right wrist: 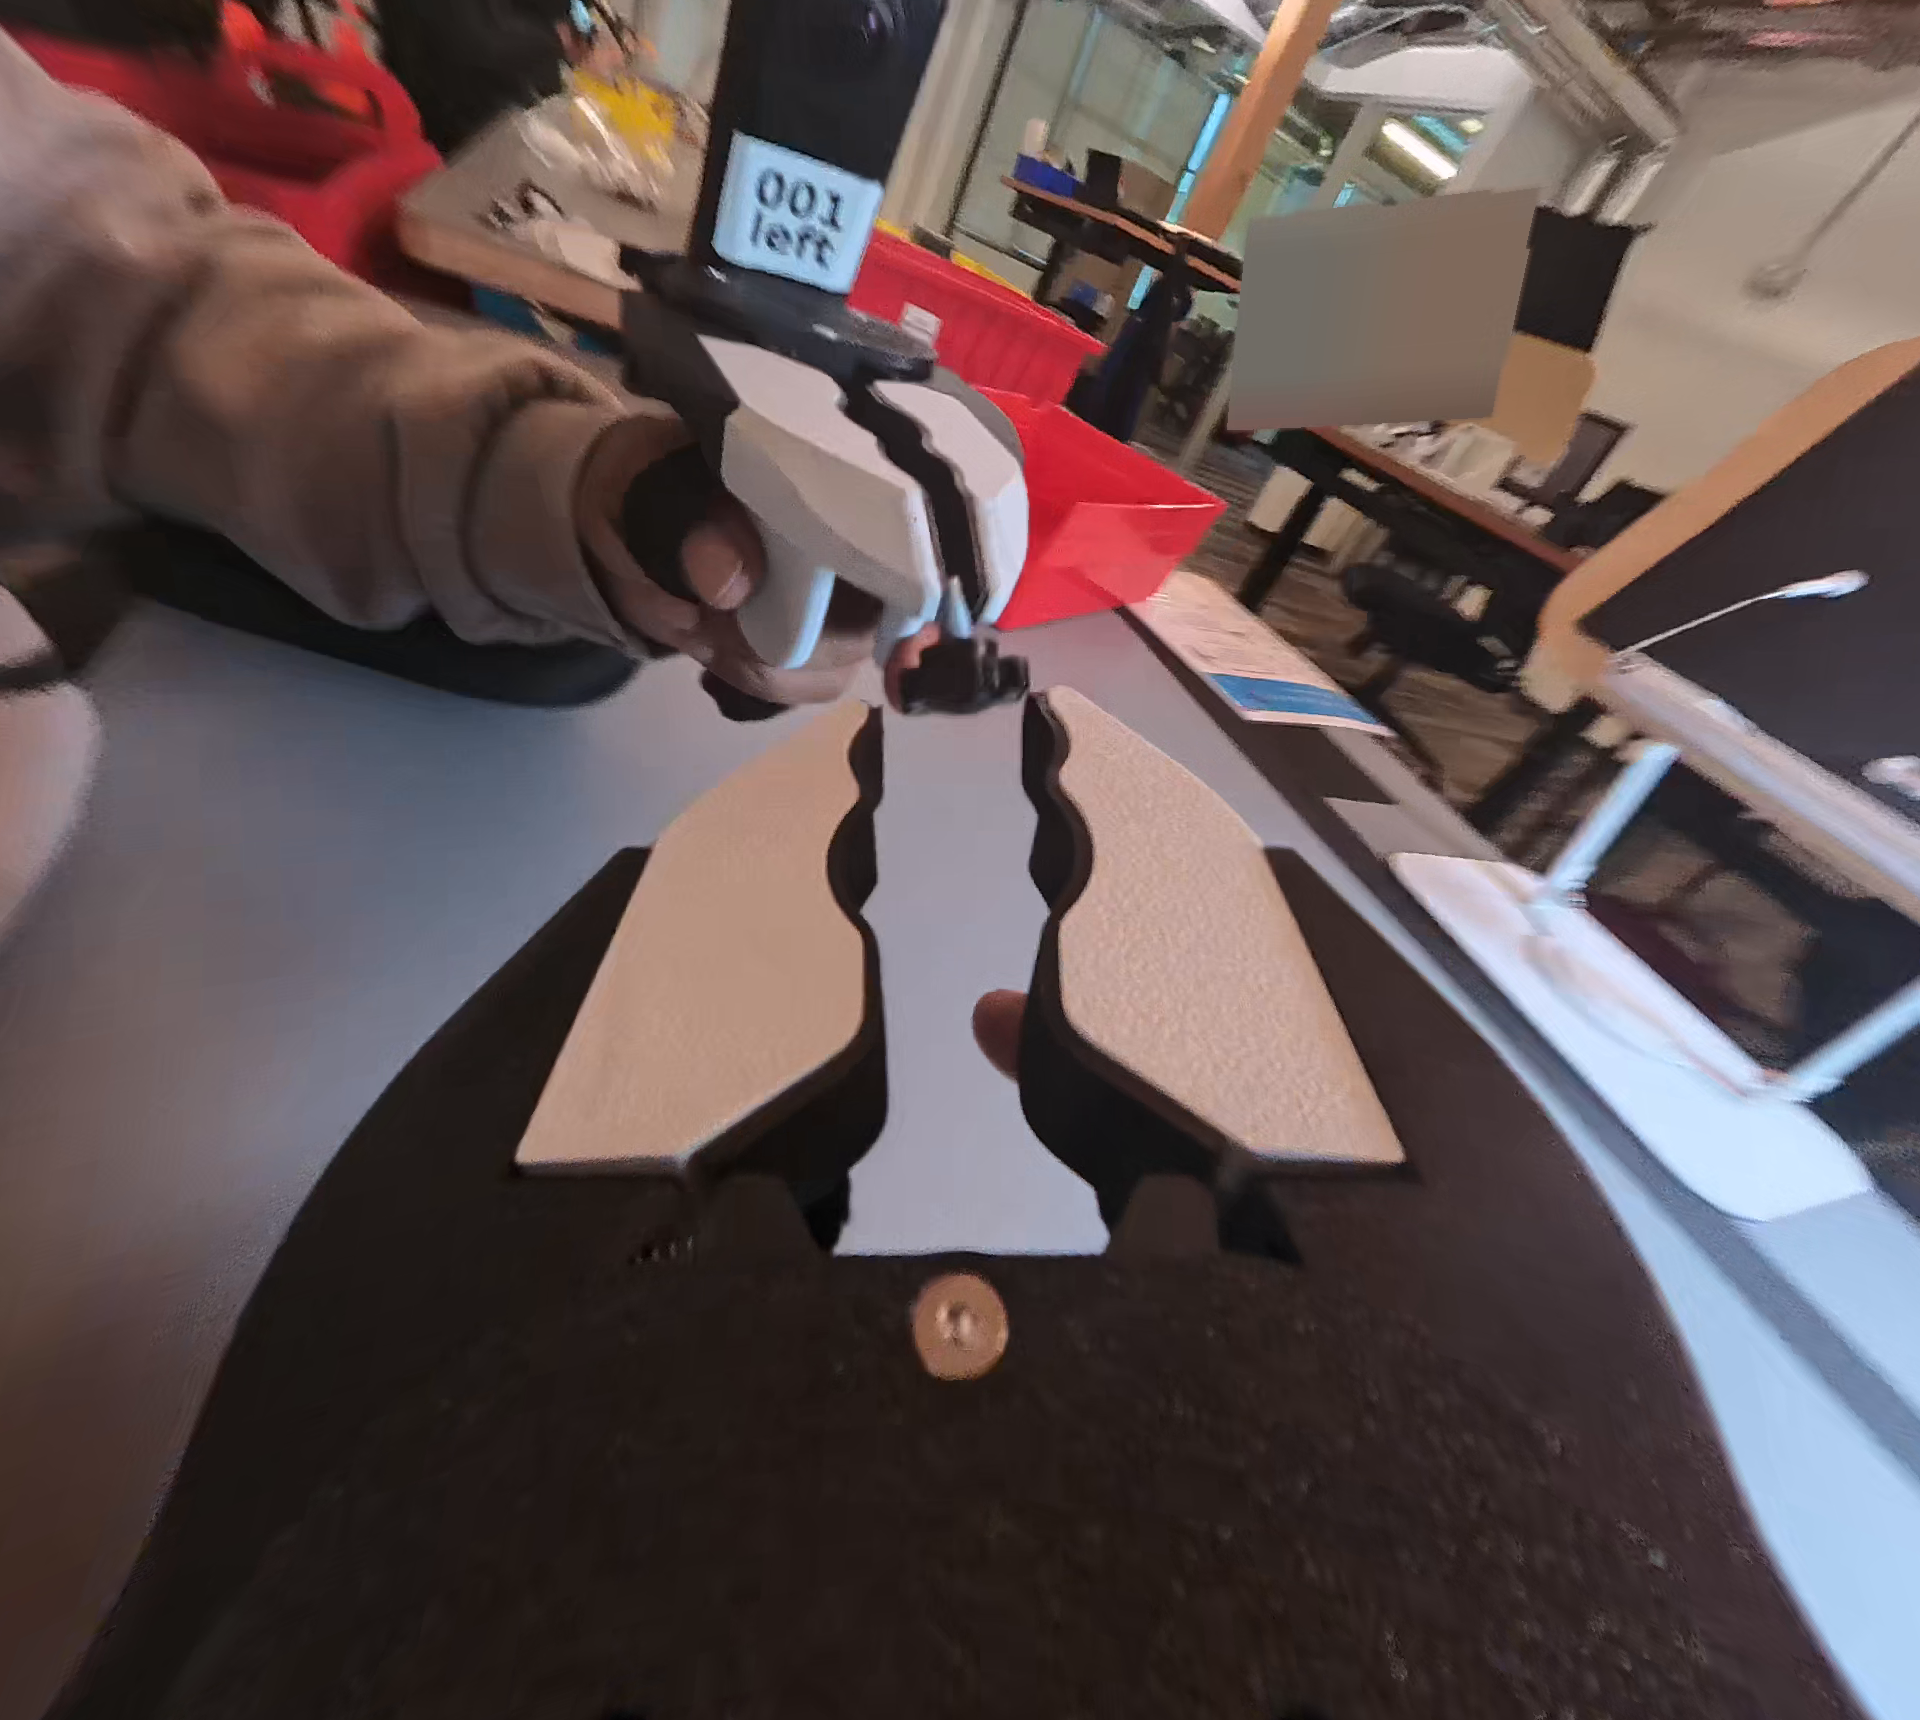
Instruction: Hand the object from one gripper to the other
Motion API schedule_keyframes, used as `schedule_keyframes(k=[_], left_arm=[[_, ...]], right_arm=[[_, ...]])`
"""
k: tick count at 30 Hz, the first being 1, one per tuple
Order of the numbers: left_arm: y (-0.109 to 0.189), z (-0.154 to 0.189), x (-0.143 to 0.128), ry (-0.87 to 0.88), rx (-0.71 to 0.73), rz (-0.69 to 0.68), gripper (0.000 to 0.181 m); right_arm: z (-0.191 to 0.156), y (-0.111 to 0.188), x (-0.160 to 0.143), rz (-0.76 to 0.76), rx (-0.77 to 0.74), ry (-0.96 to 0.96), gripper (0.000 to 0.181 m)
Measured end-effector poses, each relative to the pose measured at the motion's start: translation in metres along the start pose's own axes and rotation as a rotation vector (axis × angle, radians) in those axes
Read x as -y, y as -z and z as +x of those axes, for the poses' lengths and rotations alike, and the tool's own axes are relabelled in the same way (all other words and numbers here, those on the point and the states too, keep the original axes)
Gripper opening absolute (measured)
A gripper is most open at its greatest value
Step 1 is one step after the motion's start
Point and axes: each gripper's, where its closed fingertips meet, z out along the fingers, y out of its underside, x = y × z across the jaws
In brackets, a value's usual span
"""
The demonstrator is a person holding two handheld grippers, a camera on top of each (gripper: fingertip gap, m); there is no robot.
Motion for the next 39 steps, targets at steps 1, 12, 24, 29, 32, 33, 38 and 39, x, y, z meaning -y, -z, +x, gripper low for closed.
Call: schedule_keyframes(k=[1,12,24,29,32,33,38,39], left_arm=[[0.003,0.0,0.006,0.044,-0.025,0.048,0.006],[0.01,0.007,0.022,0.608,-0.367,0.269,0.005],[0.009,0.029,0.011,0.765,-0.599,0.16,0.005],[0.009,0.028,0.009,0.775,-0.587,0.136,0.005],[0.007,0.012,0.008,0.766,-0.479,0.167,0.008],[0.008,0.005,0.008,0.756,-0.435,0.182,0.01],[0.008,-0.009,0.003,0.728,-0.309,0.147,0.006],[0.007,-0.01,0.002,0.726,-0.298,0.146,0.008]], right_arm=[[-0.003,0.001,0.002,0.022,0.048,-0.081,0.033],[-0.01,0.004,0.026,0.189,0.136,-0.277,0.031],[-0.033,0.011,0.032,0.22,0.327,-0.313,0.014],[-0.031,0.012,0.031,0.195,0.344,-0.345,0.012],[-0.02,0.011,0.029,0.196,0.281,-0.36,0.006],[-0.014,0.011,0.029,0.2,0.245,-0.361,0.005],[0.007,0.013,0.022,0.163,0.078,-0.235,0.005],[0.008,0.013,0.021,0.157,0.054,-0.21,0.005]])
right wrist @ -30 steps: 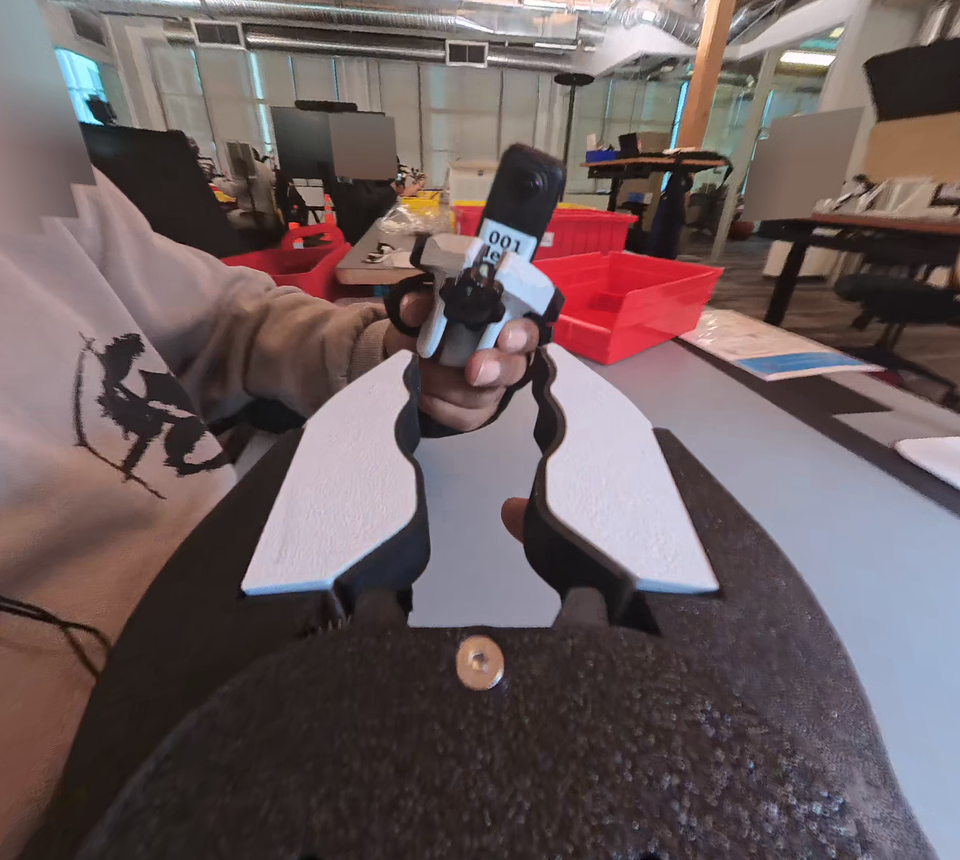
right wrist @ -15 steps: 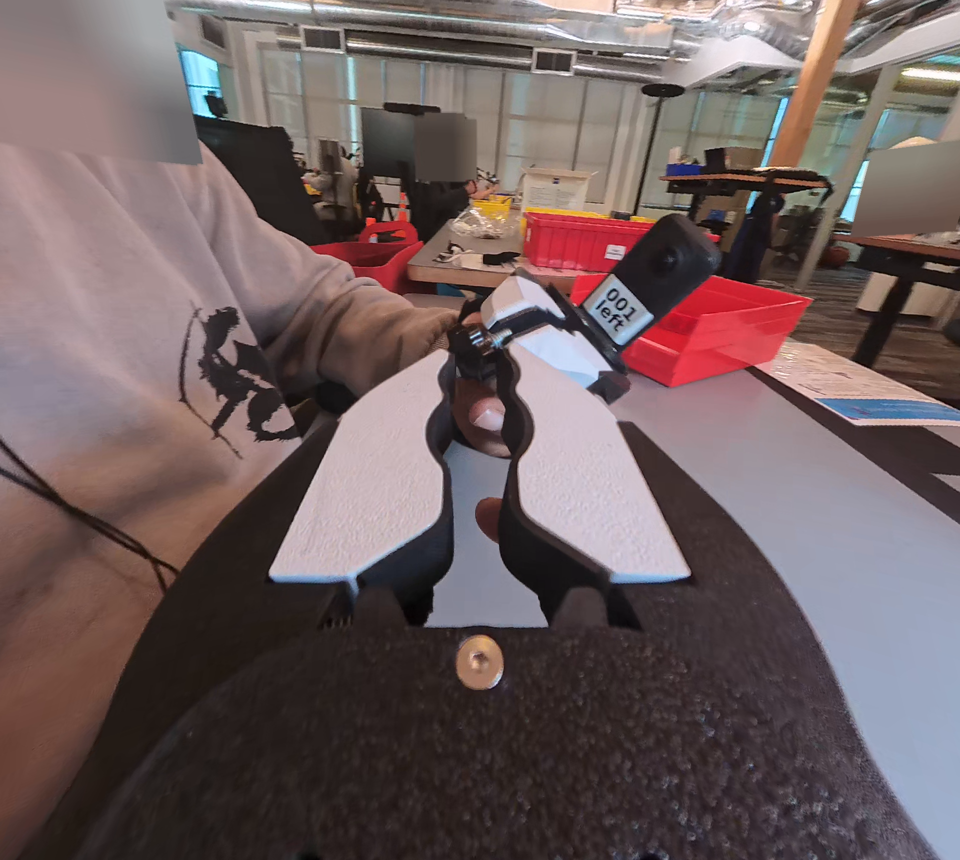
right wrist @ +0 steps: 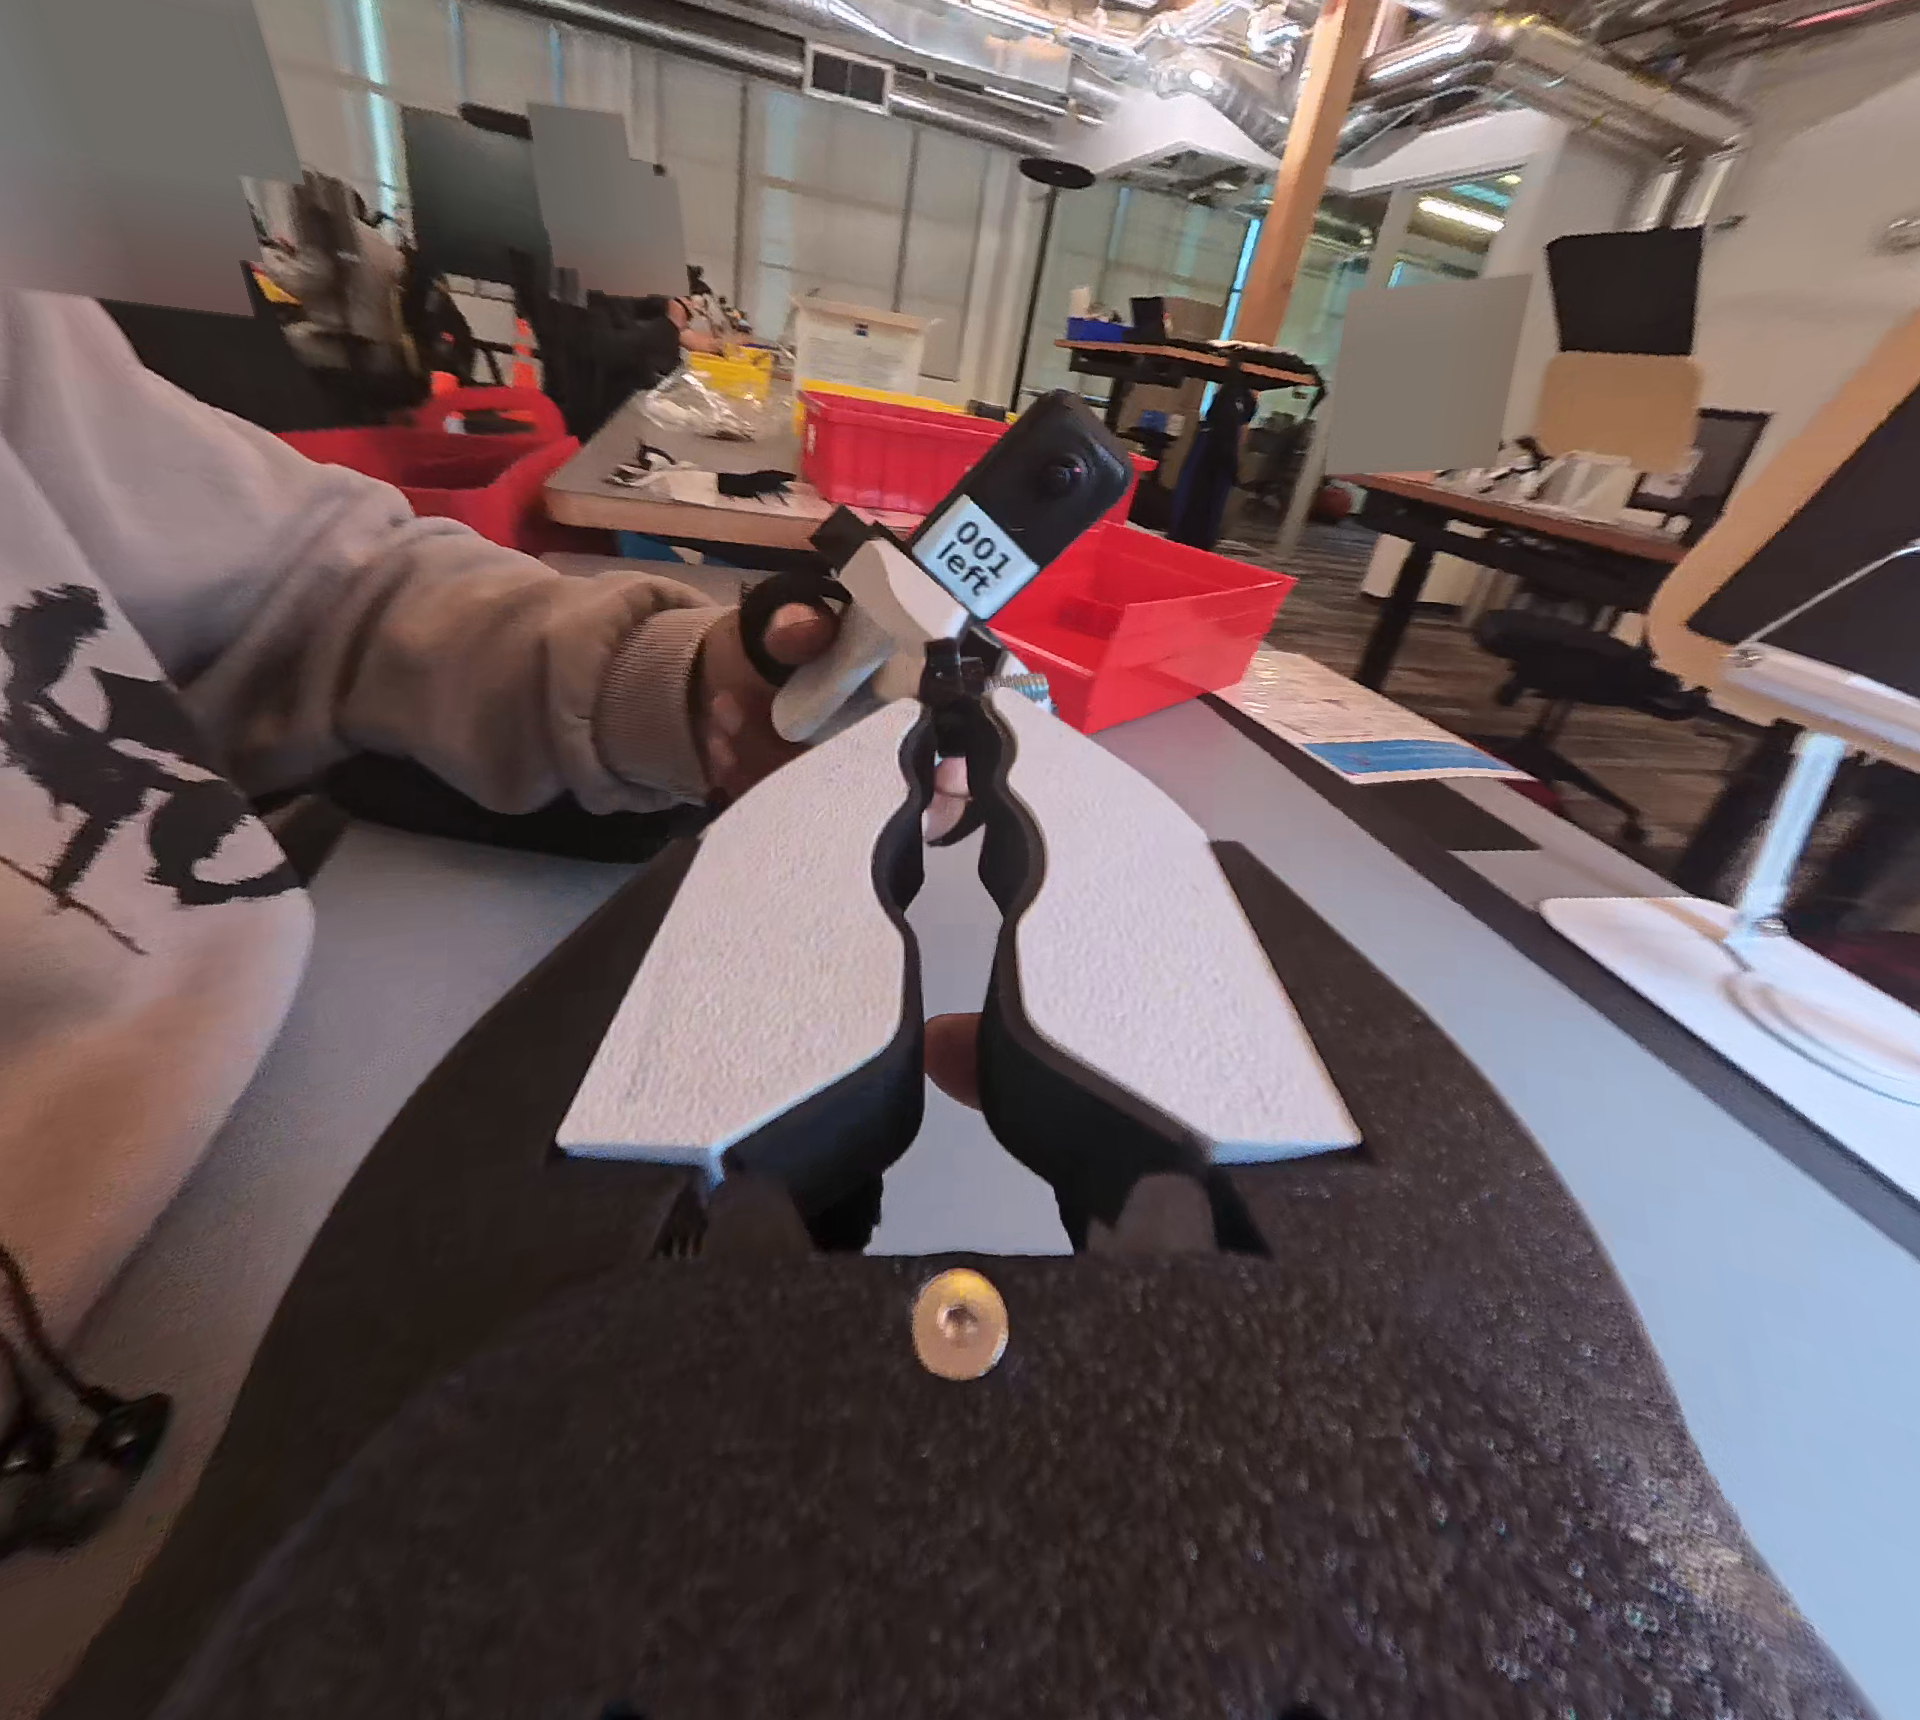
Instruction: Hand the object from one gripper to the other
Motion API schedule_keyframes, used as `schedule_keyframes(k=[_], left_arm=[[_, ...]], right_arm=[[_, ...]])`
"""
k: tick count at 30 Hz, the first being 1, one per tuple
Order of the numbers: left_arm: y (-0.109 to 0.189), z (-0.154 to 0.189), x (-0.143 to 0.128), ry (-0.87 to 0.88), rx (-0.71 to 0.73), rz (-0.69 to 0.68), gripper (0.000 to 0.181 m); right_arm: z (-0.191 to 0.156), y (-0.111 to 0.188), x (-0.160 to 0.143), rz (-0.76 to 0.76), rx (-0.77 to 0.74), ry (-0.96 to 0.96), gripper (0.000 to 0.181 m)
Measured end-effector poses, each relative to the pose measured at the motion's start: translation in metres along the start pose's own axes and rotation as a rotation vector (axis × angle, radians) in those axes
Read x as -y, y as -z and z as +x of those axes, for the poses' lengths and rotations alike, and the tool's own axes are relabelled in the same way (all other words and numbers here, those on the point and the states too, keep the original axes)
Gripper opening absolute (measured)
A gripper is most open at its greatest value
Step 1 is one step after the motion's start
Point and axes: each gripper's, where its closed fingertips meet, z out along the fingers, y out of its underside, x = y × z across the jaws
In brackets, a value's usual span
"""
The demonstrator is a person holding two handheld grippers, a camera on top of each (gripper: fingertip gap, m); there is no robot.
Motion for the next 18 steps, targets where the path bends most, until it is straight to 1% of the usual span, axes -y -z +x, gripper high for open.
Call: schedule_keyframes(k=[2,5,8,10,13,16,18], left_arm=[[-0.001,-0.001,0.0,0.037,-0.004,0.005,0.015],[-0.003,-0.005,-0.003,0.105,-0.004,0.001,0.023],[-0.006,-0.005,-0.008,0.163,-0.023,-0.003,0.024],[-0.007,-0.006,-0.01,0.174,-0.02,-0.001,0.024],[-0.008,-0.008,-0.012,0.149,-0.002,-0.013,0.024],[-0.01,-0.008,-0.016,0.08,0.028,-0.048,0.022],[-0.011,-0.007,-0.016,0.024,0.048,-0.053,0.018]], right_arm=[[0.003,0.0,-0.004,-0.04,-0.058,0.129,0.005],[0.004,-0.001,-0.01,-0.117,-0.152,0.442,0.006],[0.003,-0.002,-0.013,-0.16,-0.225,0.691,0.006],[0.003,-0.002,-0.015,-0.177,-0.252,0.807,0.006],[0.004,-0.001,-0.016,-0.189,-0.261,0.861,0.006],[0.003,-0.001,-0.015,-0.18,-0.265,0.87,0.006],[0.002,-0.002,-0.015,-0.184,-0.261,0.875,0.006]])
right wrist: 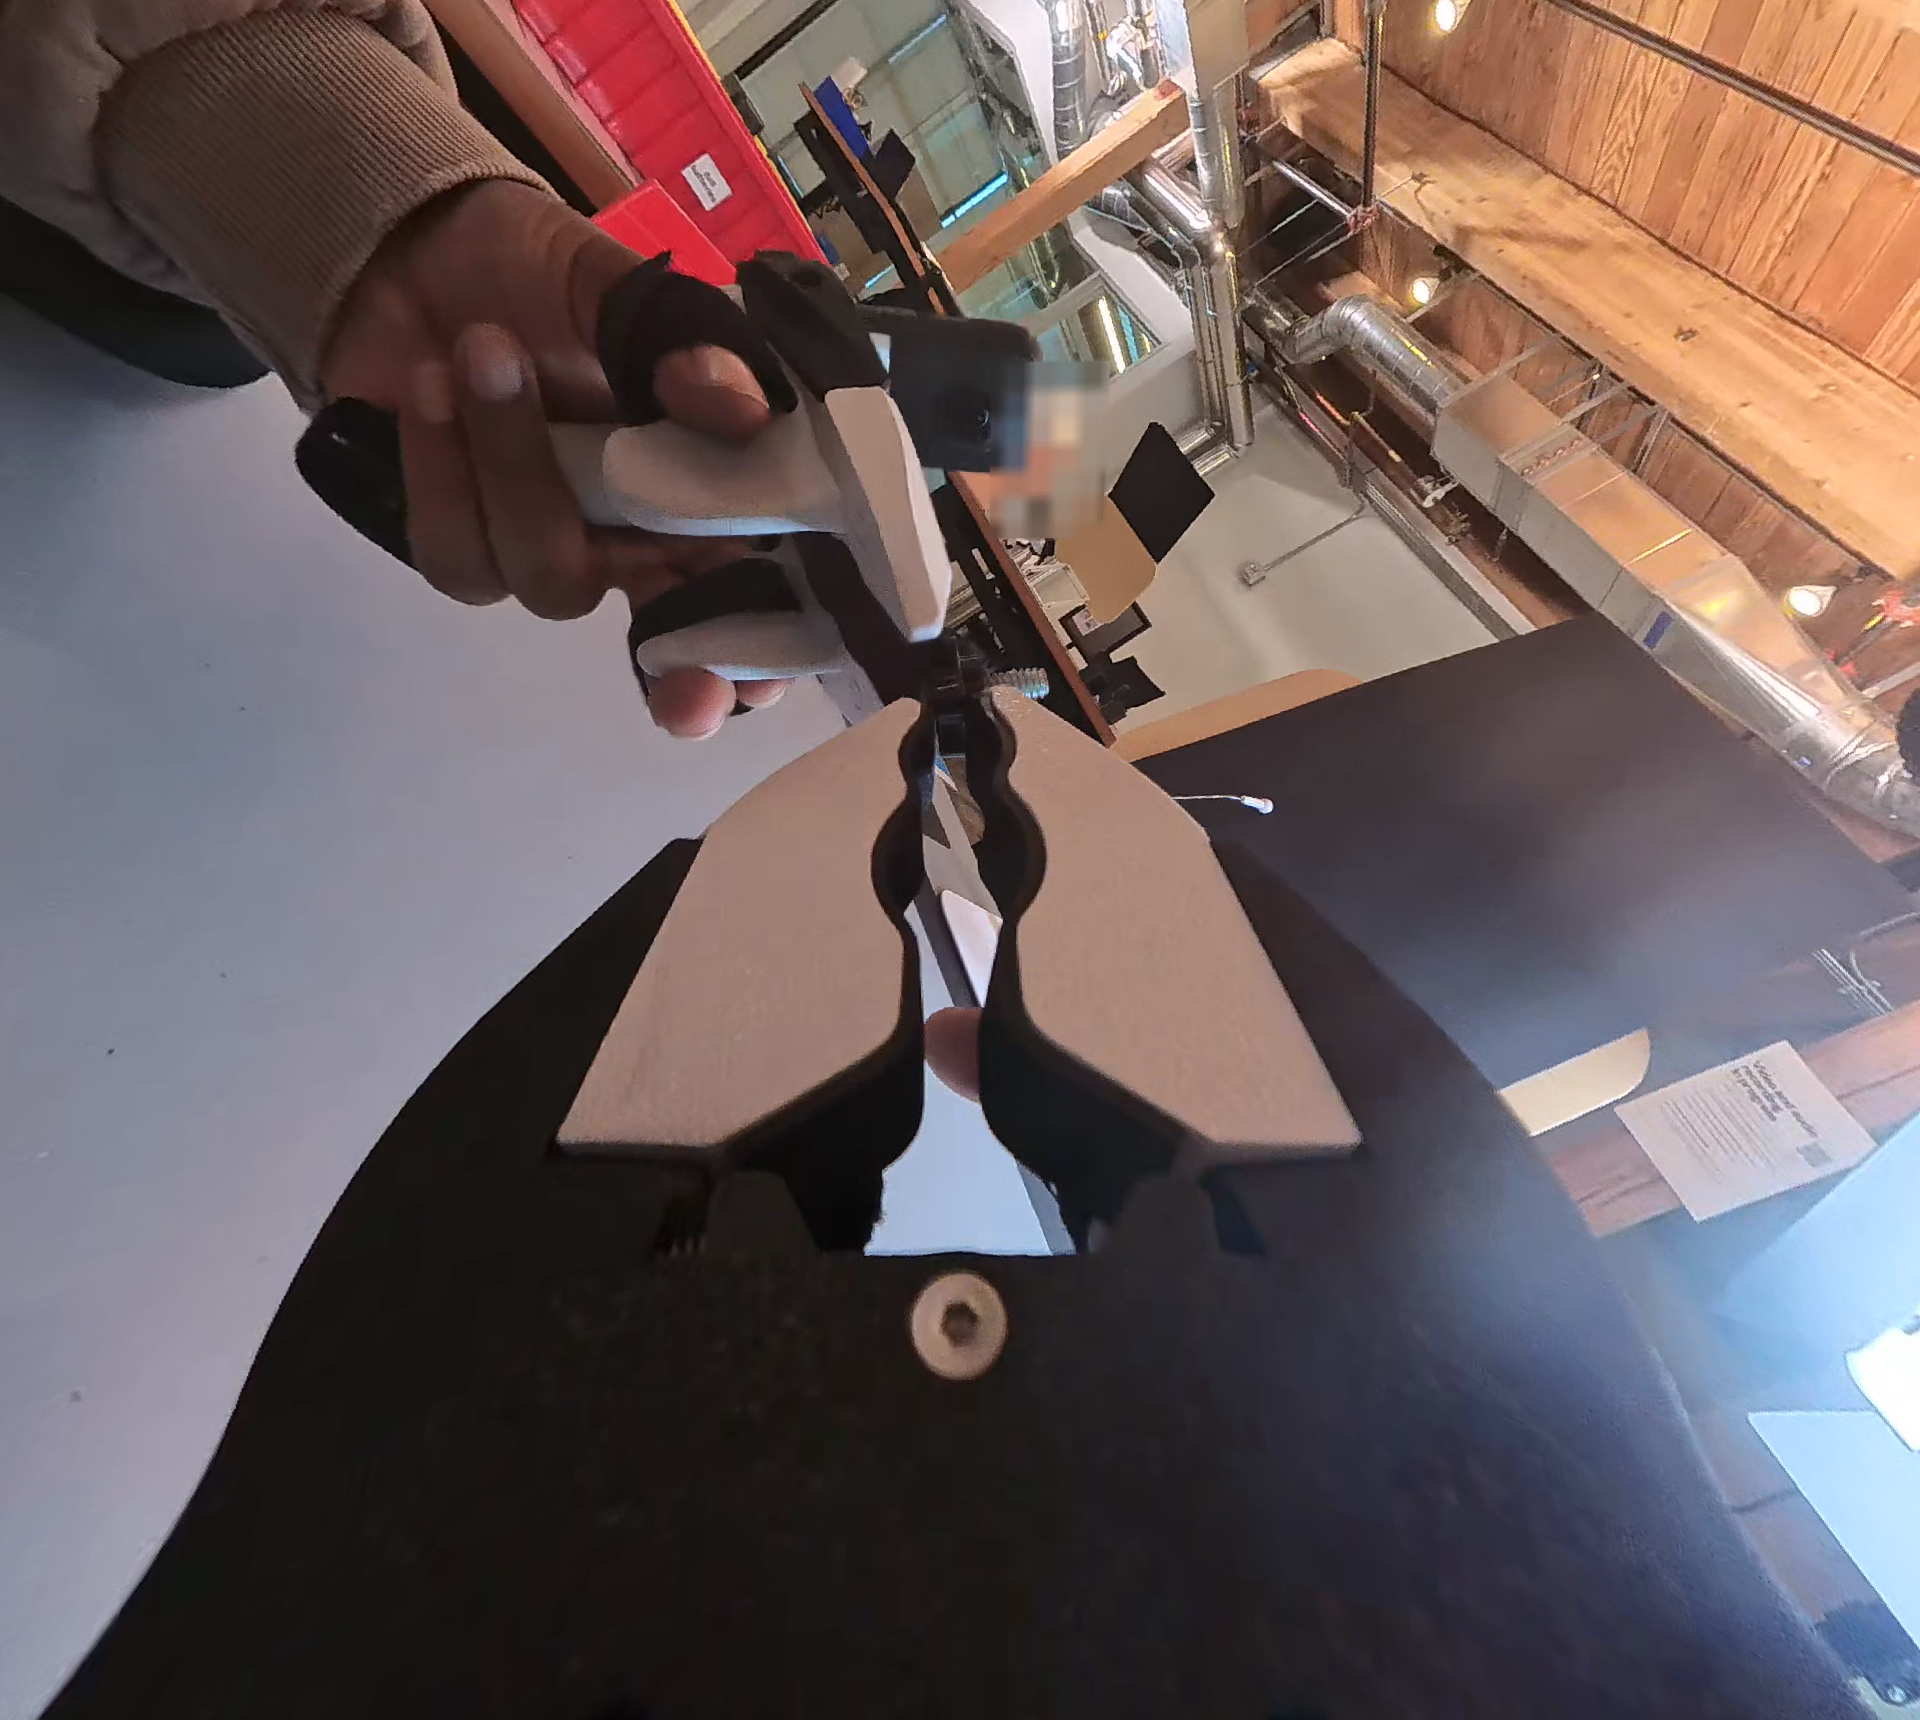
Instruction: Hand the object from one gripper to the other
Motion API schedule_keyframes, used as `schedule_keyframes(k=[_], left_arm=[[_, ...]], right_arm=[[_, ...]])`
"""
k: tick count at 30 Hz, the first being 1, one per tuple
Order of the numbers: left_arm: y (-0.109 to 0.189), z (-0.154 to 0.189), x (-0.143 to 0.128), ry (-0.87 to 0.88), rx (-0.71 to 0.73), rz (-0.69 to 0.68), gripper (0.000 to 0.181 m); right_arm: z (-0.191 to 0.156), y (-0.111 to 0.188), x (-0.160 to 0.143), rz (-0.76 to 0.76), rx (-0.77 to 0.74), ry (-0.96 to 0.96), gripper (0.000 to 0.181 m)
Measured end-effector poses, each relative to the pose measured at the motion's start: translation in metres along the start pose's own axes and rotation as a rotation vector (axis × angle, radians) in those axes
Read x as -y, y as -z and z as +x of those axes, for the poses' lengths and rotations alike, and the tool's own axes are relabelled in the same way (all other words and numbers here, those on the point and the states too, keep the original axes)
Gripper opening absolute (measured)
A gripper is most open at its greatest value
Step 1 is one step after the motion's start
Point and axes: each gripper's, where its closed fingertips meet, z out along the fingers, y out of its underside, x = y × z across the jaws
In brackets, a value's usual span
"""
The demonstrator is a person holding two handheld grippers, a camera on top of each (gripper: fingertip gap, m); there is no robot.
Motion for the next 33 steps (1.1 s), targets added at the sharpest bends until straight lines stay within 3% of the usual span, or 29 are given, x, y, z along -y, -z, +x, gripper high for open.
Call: schedule_keyframes(k=[14,16,20,23,27,33], left_arm=[[-0.002,0.0,-0.005,-0.344,0.134,-0.09,0.024],[-0.001,-0.002,-0.004,-0.438,0.178,-0.107,0.024],[0.005,-0.011,-0.002,-0.737,0.346,-0.18,0.024],[0.008,-0.019,-0.003,-0.975,0.47,-0.242,0.024],[0.01,-0.027,-0.002,-1.26,0.613,-0.316,0.024],[0.018,-0.037,0.005,-1.659,0.844,-0.431,0.024]], right_arm=[[-0.007,0.0,0.005,0.023,0.051,-0.052,0.006],[-0.008,0.0,0.005,0.036,0.099,-0.18,0.009],[-0.006,0.0,0.005,0.087,0.275,-0.673,0.034],[0.006,0.0,0.004,0.134,0.306,-0.931,0.033],[0.002,-0.003,-0.002,0.085,0.319,-0.976,0.02],[-0.009,-0.01,-0.016,-0.032,0.367,-1.183,0.021]])
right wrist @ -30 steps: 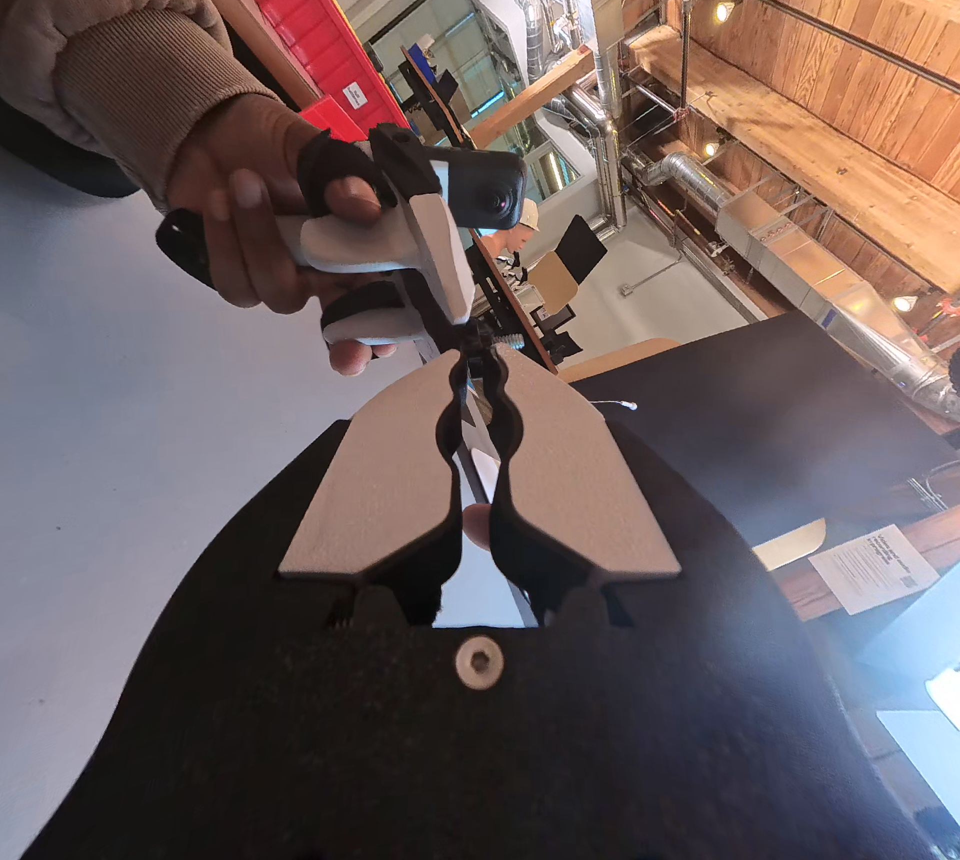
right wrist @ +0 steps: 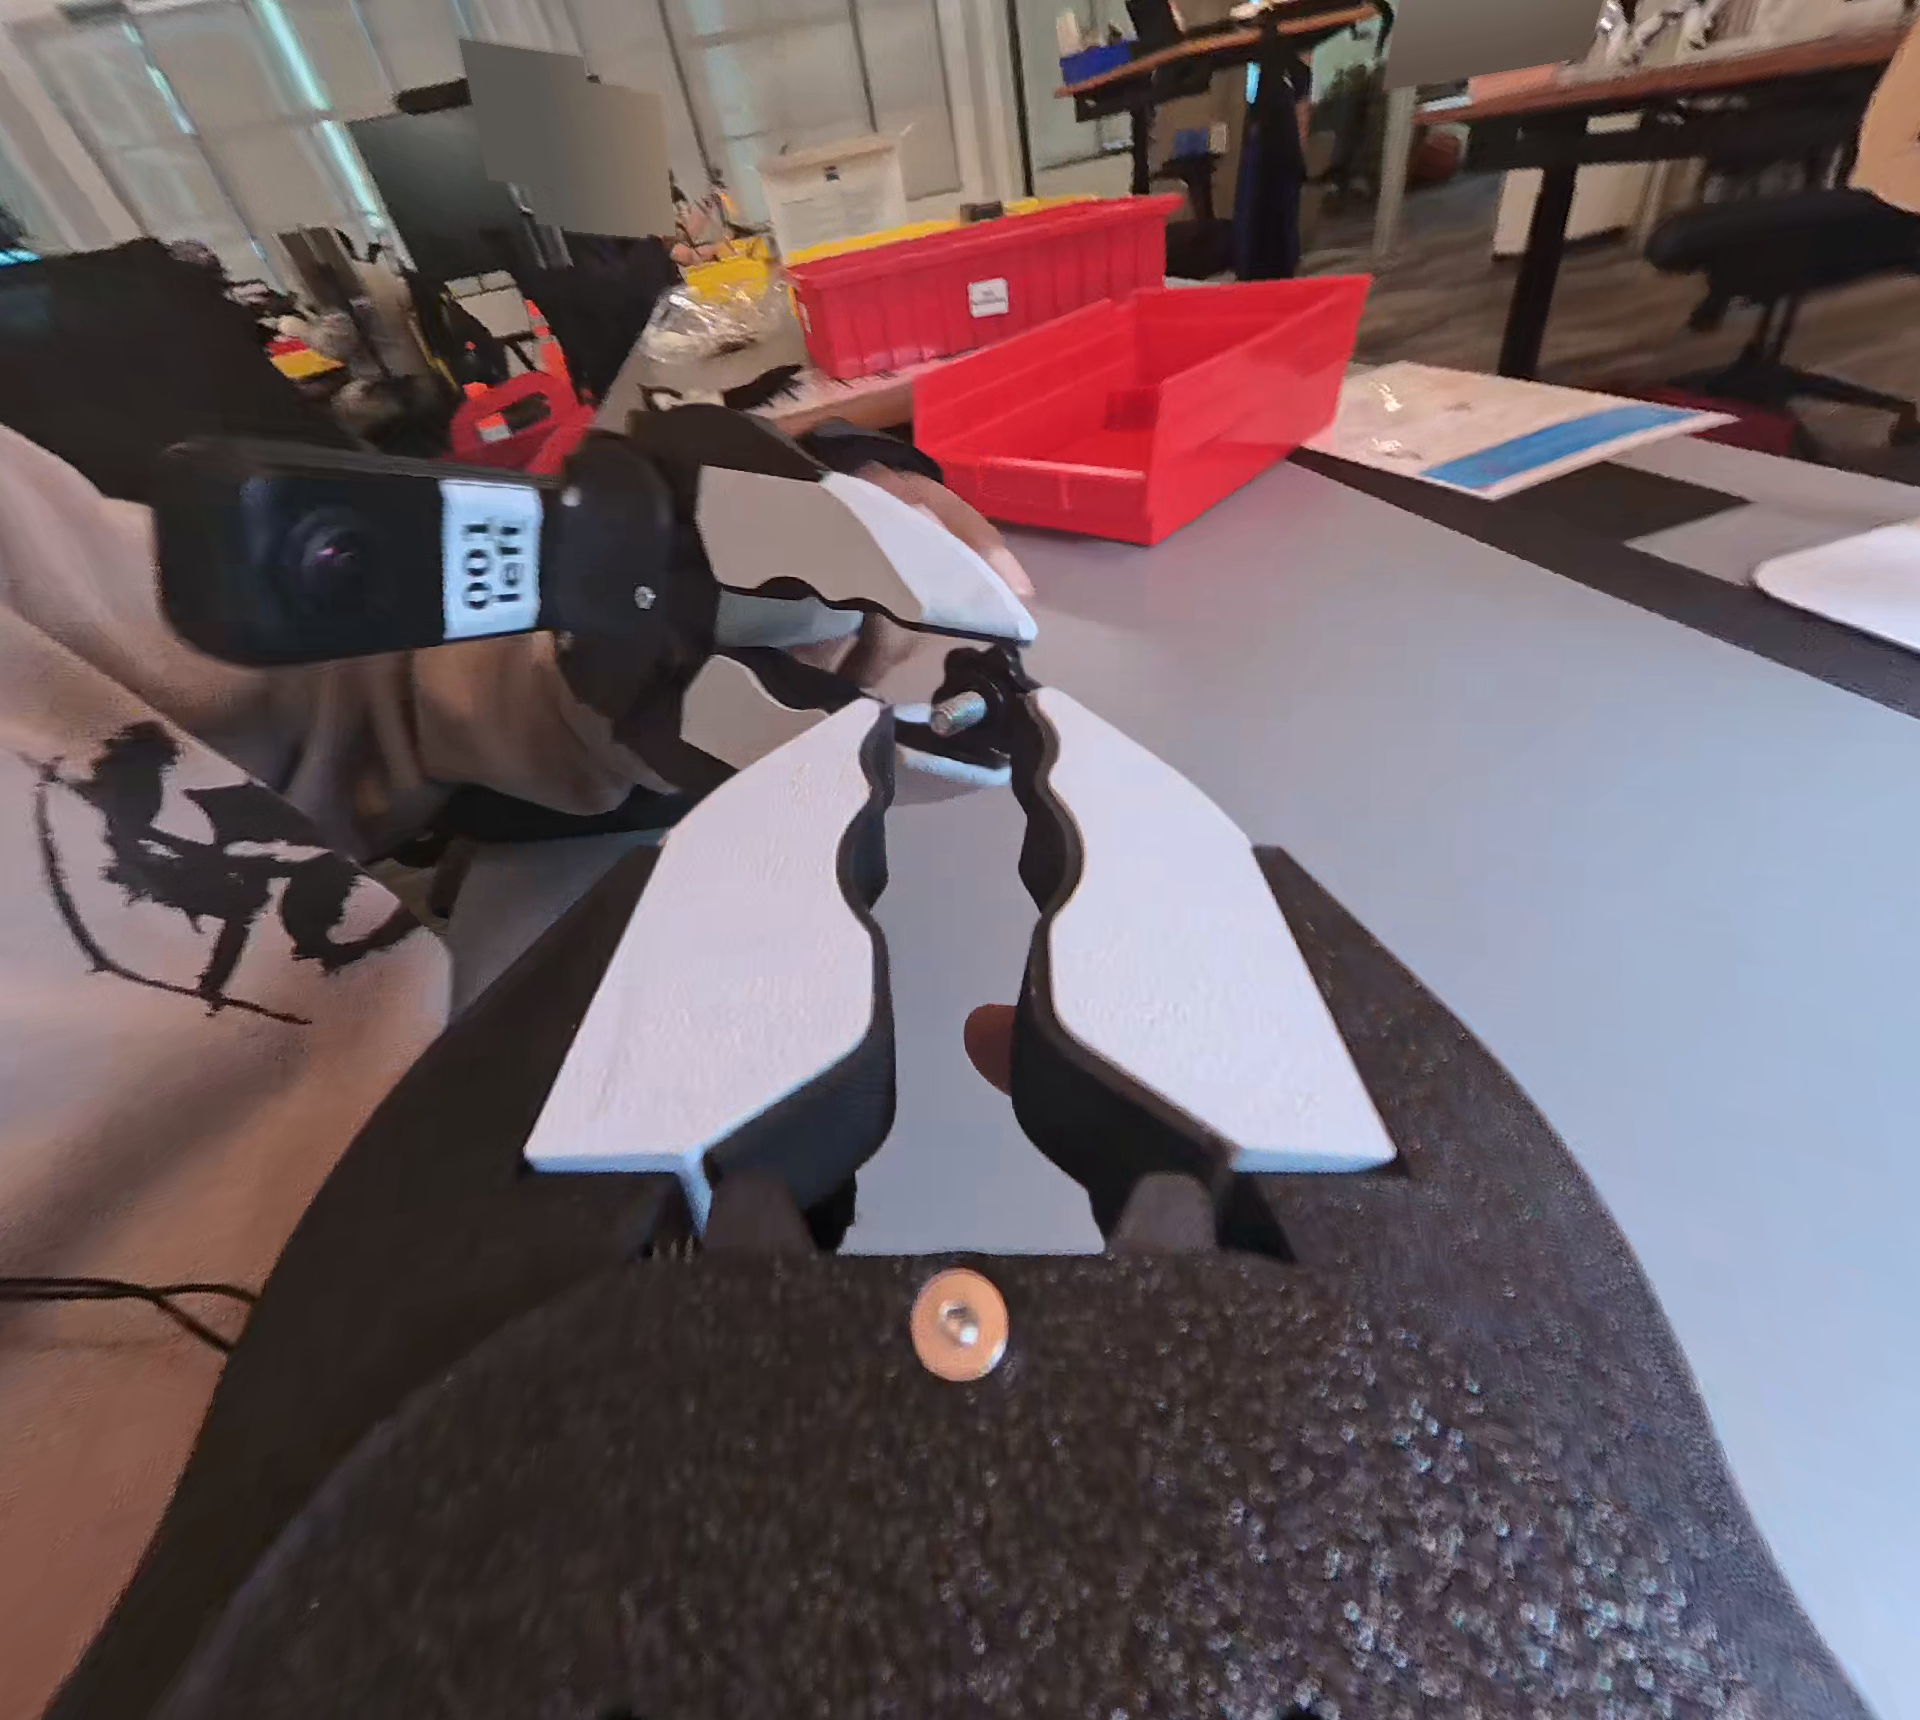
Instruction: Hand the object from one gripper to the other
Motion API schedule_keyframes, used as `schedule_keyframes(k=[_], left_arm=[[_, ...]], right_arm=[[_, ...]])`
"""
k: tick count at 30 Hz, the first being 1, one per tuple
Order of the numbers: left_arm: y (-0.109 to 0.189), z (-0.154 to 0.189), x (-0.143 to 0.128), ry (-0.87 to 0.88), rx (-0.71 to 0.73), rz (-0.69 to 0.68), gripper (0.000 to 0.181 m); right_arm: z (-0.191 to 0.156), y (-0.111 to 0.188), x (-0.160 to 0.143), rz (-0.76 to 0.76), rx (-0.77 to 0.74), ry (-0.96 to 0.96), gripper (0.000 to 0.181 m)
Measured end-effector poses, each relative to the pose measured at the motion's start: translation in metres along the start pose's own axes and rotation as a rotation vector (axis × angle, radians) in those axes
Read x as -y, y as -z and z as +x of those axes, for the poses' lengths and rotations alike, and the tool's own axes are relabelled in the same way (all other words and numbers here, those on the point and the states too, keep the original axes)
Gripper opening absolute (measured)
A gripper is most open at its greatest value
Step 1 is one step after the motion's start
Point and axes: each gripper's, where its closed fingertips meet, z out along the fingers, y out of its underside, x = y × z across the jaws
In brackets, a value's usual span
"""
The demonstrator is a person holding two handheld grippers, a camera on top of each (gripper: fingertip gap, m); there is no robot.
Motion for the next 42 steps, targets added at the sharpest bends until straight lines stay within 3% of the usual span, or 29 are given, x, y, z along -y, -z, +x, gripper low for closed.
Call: schedule_keyframes(k=[4,7,12,15,19,24,27,31,35,39,42], left_arm=[[-0.003,0.001,-0.004,-0.152,0.054,-0.061,0.024],[-0.004,0.003,-0.007,-0.209,0.062,-0.09,0.024],[-0.005,0.003,-0.007,-0.121,0.04,-0.076,0.024],[-0.005,0.002,-0.006,0.169,-0.047,-0.019,0.029],[-0.004,-0.002,-0.007,0.649,-0.216,0.065,0.036],[0.008,-0.012,0.021,1.341,-0.542,0.356,0.034],[0.015,-0.014,0.033,1.533,-0.709,0.47,0.035],[0.028,-0.005,0.053,1.582,-0.924,0.543,0.035],[0.034,0.0,0.062,1.554,-0.986,0.564,0.026],[0.031,0.002,0.057,1.463,-0.929,0.518,0.023],[0.025,0.005,0.049,1.305,-0.798,0.44,0.023]], right_arm=[[0.009,-0.004,-0.009,-0.039,-0.084,0.06,0.019],[0.01,-0.006,-0.012,-0.048,-0.126,0.105,0.006],[0.011,-0.005,-0.01,-0.042,-0.152,0.172,0.006],[0.014,0.0,-0.003,-0.012,-0.17,0.246,0.006],[0.013,0.013,0.013,0.075,-0.21,0.494,0.006],[-0.005,0.014,0.016,0.107,-0.244,0.824,0.006],[-0.025,0.01,0.014,0.139,-0.163,0.879,0.006],[-0.039,0.01,0.016,0.168,-0.098,0.87,0.006],[-0.043,0.01,0.013,0.161,-0.062,0.864,0.006],[-0.038,0.009,0.011,0.136,-0.067,0.826,0.006],[-0.032,0.008,0.012,0.125,-0.034,0.635,0.016]])
